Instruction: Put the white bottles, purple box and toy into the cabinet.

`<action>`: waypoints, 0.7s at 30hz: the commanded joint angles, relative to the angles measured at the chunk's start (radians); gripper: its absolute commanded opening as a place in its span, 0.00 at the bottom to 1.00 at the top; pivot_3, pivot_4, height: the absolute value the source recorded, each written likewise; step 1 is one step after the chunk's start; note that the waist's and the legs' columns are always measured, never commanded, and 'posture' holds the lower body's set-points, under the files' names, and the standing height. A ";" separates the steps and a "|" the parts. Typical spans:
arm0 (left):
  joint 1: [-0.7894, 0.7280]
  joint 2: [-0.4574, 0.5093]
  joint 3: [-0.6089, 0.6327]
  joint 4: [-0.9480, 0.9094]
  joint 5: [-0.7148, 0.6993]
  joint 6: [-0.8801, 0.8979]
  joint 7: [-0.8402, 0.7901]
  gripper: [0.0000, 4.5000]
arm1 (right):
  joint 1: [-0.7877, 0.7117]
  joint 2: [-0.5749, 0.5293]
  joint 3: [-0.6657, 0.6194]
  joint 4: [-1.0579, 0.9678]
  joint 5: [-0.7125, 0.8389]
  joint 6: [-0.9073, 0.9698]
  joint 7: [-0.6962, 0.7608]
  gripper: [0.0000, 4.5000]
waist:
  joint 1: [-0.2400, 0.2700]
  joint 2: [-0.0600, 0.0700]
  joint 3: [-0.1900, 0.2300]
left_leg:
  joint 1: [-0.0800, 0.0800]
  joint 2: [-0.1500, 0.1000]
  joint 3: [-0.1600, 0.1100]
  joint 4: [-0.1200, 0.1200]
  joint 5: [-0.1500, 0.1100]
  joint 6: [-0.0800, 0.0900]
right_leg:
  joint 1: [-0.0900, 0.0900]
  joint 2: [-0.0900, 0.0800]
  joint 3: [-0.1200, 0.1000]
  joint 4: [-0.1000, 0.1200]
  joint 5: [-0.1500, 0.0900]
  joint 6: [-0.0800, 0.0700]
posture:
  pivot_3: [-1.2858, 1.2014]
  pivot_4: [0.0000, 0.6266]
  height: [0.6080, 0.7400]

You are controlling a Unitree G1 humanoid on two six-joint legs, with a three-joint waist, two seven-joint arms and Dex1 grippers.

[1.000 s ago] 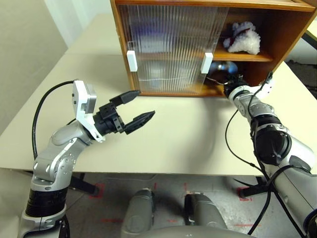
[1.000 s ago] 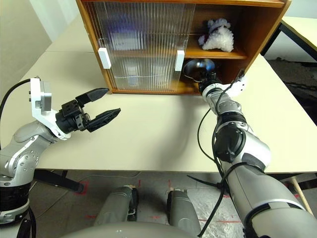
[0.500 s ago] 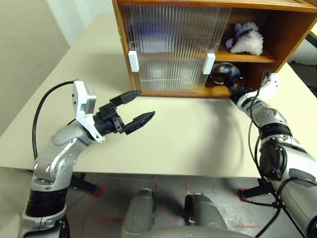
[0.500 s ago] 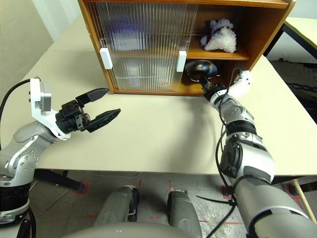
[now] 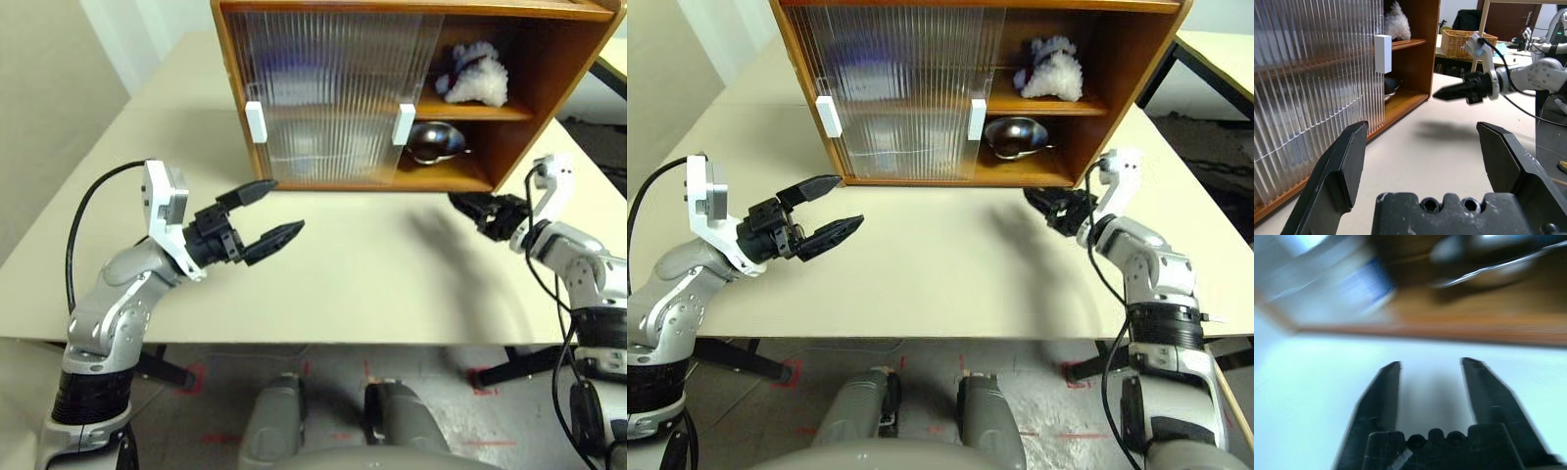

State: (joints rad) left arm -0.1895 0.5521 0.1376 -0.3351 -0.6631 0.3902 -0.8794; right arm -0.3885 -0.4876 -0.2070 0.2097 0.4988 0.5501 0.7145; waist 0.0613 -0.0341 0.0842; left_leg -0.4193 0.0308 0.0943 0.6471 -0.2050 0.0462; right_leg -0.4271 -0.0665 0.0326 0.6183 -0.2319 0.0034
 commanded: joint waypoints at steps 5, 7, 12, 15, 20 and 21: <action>-0.005 0.018 0.006 0.007 0.007 0.002 -0.001 1.00 | -0.049 0.114 0.139 -0.089 -0.017 -0.053 0.063 0.01 | 0.008 0.000 0.000 | -0.001 -0.001 0.001 0.002 0.000 0.000 | 0.000 -0.001 0.000 0.000 0.001 0.001 | 0.61 0.07 1.00; 0.002 0.024 0.014 0.000 0.004 0.004 0.003 1.00 | -0.071 0.143 0.170 -0.091 -0.034 -0.073 0.061 0.01 | 0.011 -0.001 0.000 | -0.001 -0.001 0.001 0.002 0.000 0.000 | 0.000 -0.001 0.000 0.000 0.001 0.001 | 0.61 0.07 1.00; 0.019 0.035 0.024 -0.009 0.006 0.007 0.011 1.00 | -0.140 0.214 0.179 -0.038 -0.071 -0.147 0.012 0.01 | 0.019 -0.001 -0.001 | -0.002 0.000 0.001 0.001 -0.001 -0.001 | -0.002 -0.002 -0.002 0.000 0.002 0.000 | 0.61 0.06 1.00; 0.025 0.036 0.025 -0.020 0.004 0.012 0.019 1.00 | -0.201 0.253 0.170 0.029 -0.103 -0.200 -0.039 0.01 | 0.019 -0.002 -0.001 | -0.003 0.000 0.001 0.001 -0.001 -0.001 | -0.002 -0.002 -0.002 0.001 0.003 -0.003 | 0.61 0.06 1.00; 0.018 0.037 0.021 -0.019 0.003 0.015 0.022 1.00 | -0.252 0.273 0.158 0.115 -0.146 -0.283 -0.087 0.01 | 0.026 -0.003 -0.002 | -0.002 0.000 0.001 0.000 -0.001 -0.002 | -0.003 -0.002 -0.003 0.001 0.004 -0.004 | 0.61 0.06 1.00; 0.017 0.037 0.021 -0.015 0.004 0.014 0.020 1.00 | -0.265 0.275 0.151 0.141 -0.158 -0.314 -0.103 0.01 | 0.027 -0.003 -0.002 | -0.003 0.000 0.001 -0.001 -0.001 -0.002 | -0.003 -0.002 -0.003 0.002 0.004 -0.004 | 0.61 0.06 1.00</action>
State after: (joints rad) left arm -0.1773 0.5789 0.1601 -0.3400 -0.6636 0.3970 -0.8606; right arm -0.6365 -0.2154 -0.0367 0.3140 0.3618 0.2862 0.6349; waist 0.0884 -0.0367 0.0824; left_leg -0.4221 0.0304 0.0959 0.6464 -0.2056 0.0445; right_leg -0.4308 -0.0688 0.0301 0.6200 -0.2279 -0.0002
